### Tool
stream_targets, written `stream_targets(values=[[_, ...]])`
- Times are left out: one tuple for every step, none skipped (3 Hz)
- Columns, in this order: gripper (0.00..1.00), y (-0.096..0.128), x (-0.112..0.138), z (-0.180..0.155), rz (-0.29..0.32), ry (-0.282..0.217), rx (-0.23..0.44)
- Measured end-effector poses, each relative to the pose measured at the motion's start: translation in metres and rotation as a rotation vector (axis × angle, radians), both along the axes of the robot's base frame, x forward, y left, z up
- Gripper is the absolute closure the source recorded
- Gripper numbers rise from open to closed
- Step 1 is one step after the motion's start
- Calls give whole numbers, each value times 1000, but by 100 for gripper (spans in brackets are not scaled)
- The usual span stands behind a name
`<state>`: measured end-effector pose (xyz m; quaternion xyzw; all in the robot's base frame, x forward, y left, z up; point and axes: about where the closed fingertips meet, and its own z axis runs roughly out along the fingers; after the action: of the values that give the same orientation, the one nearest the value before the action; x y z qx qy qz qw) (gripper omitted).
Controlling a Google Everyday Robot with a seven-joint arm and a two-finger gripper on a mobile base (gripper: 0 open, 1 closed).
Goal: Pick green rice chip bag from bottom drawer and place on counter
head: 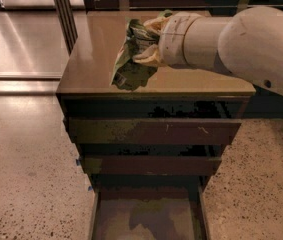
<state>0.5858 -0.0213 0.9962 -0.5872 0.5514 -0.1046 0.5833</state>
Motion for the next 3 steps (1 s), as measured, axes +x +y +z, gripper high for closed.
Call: stream_targets(values=[[100,-7,30,13,-39,-21,23],[100,-10,47,17,-60,-25,35],[100,-29,71,9,-114,-8,29]])
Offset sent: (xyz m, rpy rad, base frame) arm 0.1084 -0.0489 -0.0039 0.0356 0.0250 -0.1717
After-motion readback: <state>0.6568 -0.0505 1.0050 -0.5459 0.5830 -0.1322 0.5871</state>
